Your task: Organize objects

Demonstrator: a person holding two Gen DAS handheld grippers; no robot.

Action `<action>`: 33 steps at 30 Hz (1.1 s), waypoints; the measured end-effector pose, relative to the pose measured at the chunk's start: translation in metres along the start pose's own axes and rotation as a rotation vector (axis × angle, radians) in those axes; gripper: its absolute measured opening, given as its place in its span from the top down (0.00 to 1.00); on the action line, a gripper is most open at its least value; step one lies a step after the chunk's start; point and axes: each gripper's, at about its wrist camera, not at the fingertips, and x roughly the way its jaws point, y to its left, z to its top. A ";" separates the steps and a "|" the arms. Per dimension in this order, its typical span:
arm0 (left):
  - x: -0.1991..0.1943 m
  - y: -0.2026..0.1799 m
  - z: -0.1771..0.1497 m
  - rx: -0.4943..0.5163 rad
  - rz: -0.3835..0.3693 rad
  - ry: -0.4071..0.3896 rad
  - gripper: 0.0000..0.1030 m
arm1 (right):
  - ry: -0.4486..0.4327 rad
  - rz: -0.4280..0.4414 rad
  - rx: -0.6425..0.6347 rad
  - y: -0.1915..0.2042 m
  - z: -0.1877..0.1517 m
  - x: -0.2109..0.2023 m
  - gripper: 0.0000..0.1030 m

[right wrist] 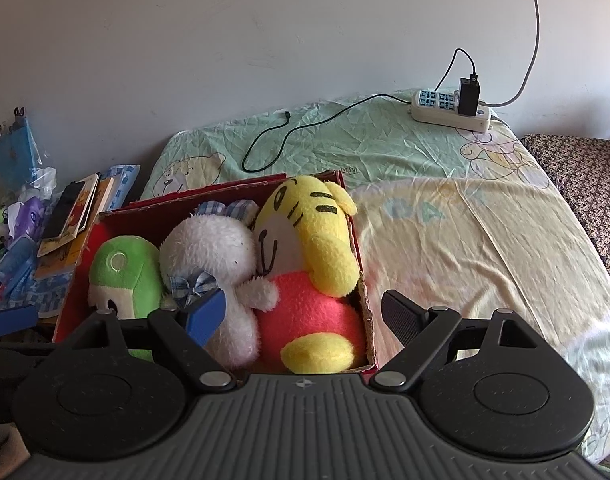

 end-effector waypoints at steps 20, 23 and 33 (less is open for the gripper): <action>0.009 0.009 -0.001 0.008 0.008 0.013 0.01 | 0.003 0.029 -0.006 0.013 -0.002 0.007 0.15; 0.010 0.011 -0.001 0.001 0.010 0.012 0.01 | 0.001 0.041 -0.018 0.015 -0.002 0.008 0.15; 0.014 0.008 0.004 -0.003 0.022 0.014 0.01 | 0.002 0.049 -0.026 0.012 0.002 0.012 0.15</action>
